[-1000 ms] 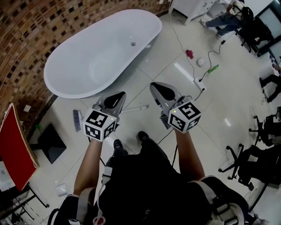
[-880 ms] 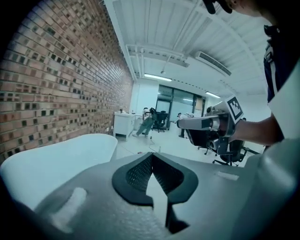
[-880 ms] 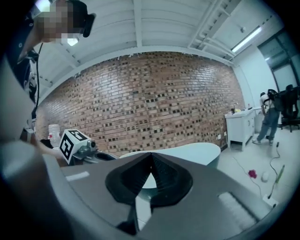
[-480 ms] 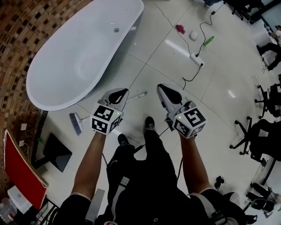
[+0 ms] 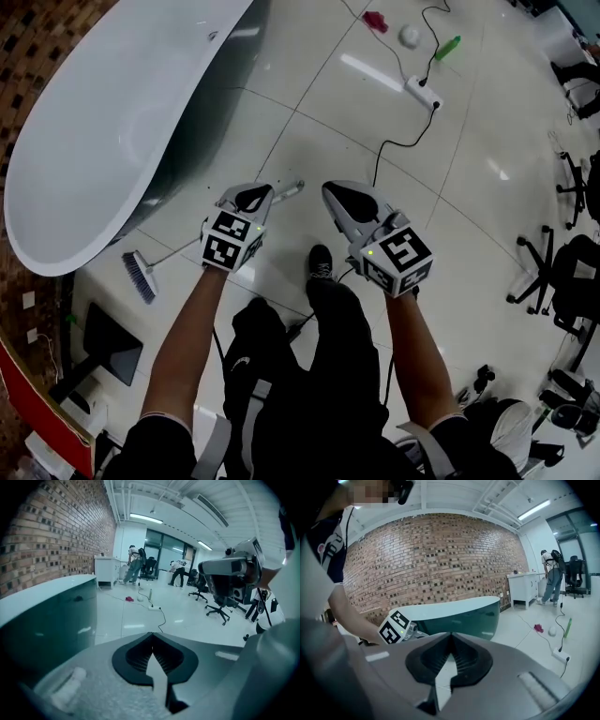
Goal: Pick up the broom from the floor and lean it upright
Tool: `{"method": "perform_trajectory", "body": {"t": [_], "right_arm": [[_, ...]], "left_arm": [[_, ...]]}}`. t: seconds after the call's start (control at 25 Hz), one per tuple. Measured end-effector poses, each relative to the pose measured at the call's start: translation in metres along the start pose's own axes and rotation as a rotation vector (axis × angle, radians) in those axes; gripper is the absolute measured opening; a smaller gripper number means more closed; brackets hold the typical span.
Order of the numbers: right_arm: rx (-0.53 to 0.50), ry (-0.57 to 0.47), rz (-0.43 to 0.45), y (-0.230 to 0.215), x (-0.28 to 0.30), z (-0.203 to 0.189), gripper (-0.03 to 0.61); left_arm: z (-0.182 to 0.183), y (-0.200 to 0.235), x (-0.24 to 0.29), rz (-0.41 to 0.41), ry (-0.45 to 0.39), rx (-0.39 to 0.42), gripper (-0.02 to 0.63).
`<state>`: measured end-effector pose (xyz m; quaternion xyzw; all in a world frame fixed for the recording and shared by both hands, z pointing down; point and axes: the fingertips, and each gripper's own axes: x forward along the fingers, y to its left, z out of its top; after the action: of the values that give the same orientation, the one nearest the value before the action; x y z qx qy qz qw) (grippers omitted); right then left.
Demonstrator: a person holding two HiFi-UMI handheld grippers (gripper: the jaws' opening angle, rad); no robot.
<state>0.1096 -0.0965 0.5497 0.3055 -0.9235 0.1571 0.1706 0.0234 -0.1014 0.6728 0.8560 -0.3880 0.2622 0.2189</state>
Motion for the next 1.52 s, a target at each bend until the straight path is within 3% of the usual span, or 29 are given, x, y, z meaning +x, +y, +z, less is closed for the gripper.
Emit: {"method": "perform_trajectory", "body": {"t": [0.28, 0.56, 0.72, 1.16, 1.52], "right_arm": [[-0.059, 0.037, 0.030, -0.037, 0.041, -0.097, 0.002], [-0.018, 0.044, 0.021, -0.085, 0.079, -0.187, 0.001], [-0.022, 0.056, 0.040, -0.105, 0.098, -0.231, 0.001], [-0.034, 0.044, 0.030, -0.126, 0.127, -0.294, 0.002], [0.003, 0.032, 0.021, -0.129, 0.125, -0.310, 0.002]], "left_arm": [[-0.108, 0.012, 0.106, -0.033, 0.078, 0.007, 0.002], [-0.211, 0.033, 0.199, -0.063, 0.165, 0.017, 0.006], [-0.258, 0.042, 0.249, -0.084, 0.214, 0.028, 0.055], [-0.360, 0.055, 0.331, -0.160, 0.365, 0.120, 0.153], [-0.390, 0.055, 0.349, -0.171, 0.420, 0.129, 0.164]]}}
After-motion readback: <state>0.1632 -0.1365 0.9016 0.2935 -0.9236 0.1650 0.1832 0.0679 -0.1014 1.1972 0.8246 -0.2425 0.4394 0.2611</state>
